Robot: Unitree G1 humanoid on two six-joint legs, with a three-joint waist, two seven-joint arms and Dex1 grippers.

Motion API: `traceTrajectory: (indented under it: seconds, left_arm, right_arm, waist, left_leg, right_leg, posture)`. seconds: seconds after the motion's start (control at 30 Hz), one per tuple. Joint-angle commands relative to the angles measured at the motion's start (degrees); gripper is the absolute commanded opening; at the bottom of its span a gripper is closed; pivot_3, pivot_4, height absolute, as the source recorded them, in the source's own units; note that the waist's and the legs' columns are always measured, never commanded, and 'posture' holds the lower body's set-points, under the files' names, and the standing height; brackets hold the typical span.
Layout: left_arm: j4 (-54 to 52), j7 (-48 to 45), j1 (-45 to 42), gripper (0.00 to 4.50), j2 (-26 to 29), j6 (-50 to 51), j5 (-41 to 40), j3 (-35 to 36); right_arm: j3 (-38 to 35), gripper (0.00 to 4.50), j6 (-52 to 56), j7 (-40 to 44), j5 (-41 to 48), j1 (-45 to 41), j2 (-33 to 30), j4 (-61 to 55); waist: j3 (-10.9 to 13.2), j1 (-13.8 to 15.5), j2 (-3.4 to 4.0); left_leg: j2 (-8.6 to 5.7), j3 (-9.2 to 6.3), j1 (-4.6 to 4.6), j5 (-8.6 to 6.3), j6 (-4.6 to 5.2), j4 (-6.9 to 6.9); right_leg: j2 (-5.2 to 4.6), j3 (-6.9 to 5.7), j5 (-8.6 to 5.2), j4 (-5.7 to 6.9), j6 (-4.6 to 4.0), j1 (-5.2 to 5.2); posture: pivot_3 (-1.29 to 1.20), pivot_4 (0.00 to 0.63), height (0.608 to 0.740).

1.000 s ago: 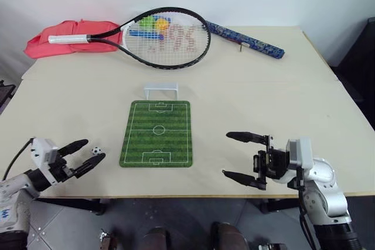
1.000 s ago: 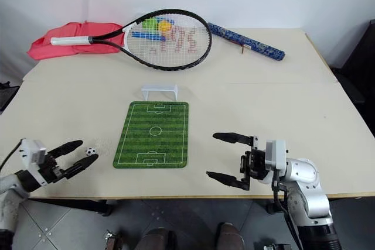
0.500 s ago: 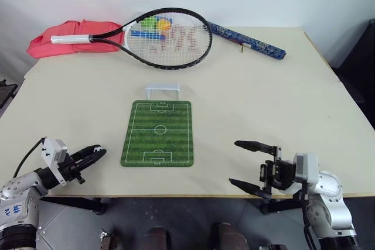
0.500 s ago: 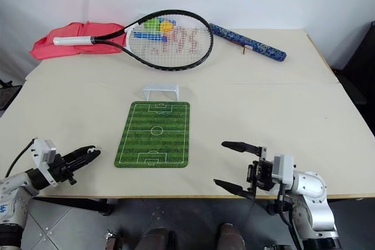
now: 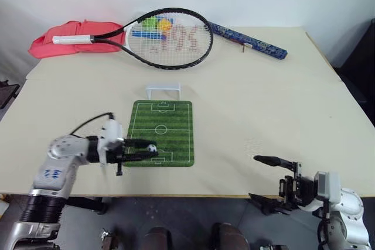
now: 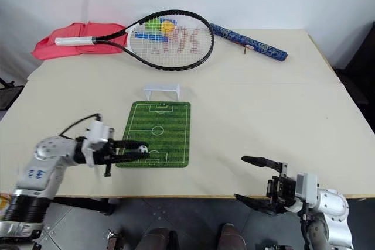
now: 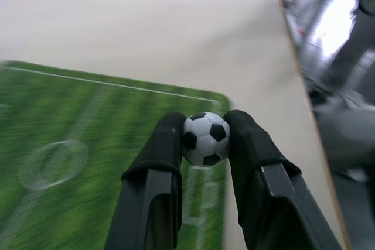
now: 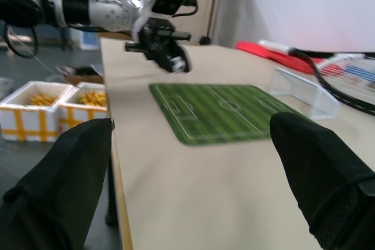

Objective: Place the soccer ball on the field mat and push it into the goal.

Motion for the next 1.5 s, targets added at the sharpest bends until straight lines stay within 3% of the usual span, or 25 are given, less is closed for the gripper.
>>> traceTrajectory:
  seconds: [0.03,0.27,0.67,0.97,1.37,1.5]
  left_arm:
    - [2.76,-0.92,-0.79,0.88,-0.42,-4.99,3.80,-2.21]
    - [10.80,3.03,-5.54,0.88,-4.35,-9.28,8.36,-3.74]
    - [13.43,1.09,-5.42,0.88,-4.40,-10.90,7.93,-3.77]
    - [12.34,1.23,-4.85,3.67,-6.01,-12.26,6.12,-2.34]
    - [9.47,0.91,-2.56,3.67,-5.03,-13.53,2.96,1.73]
    - [6.28,0.03,0.47,3.67,-2.28,-12.62,-0.16,6.06]
  right_arm:
    - [-1.39,4.50,-1.47,3.51,1.70,0.39,-0.72,0.08]
    - [-0.05,4.50,-3.04,4.52,1.87,1.52,0.60,0.52]
    - [1.65,4.50,-3.10,1.69,0.69,2.65,1.48,-2.11]
    - [3.04,4.50,-1.94,-0.36,-0.04,2.35,1.50,-3.63]
    - [5.46,4.50,1.74,-3.45,-0.69,1.47,1.41,-6.93]
    - [6.42,4.50,5.15,-6.54,-0.92,-0.31,0.87,-10.28]
  waist:
    - [0.00,-0.08,0.00]
    - [0.00,0.90,0.00]
    - [0.00,0.78,0.01]
    - [0.00,0.80,0.00]
    - [0.00,0.79,0.00]
    - [0.01,0.53,0.00]
  left_leg:
    - [0.02,0.00,0.00,0.00,0.00,0.00]
    - [0.00,-0.01,-0.03,-0.01,0.02,0.10]
    - [0.00,0.01,-0.03,-0.04,0.06,0.13]
    - [0.00,0.01,-0.04,-0.04,0.07,0.14]
    - [0.00,0.00,-0.04,-0.05,0.07,0.14]
    - [0.01,0.01,-0.03,-0.05,0.06,0.14]
  right_leg:
    - [0.02,0.00,0.00,0.00,0.00,0.00]
    - [0.02,0.03,0.02,-0.01,0.04,0.01]
    - [0.02,0.05,0.03,-0.02,0.06,0.02]
    - [0.02,0.05,0.04,-0.02,0.07,0.02]
    - [0.02,0.05,0.04,-0.02,0.07,0.02]
    - [0.02,0.05,0.04,-0.02,0.07,0.01]
  posture:
    - [0.00,0.150,0.740]
    - [0.00,0.150,0.740]
    - [0.00,0.150,0.740]
    - [0.00,0.150,0.740]
    - [0.00,0.150,0.740]
    - [0.00,0.150,0.740]
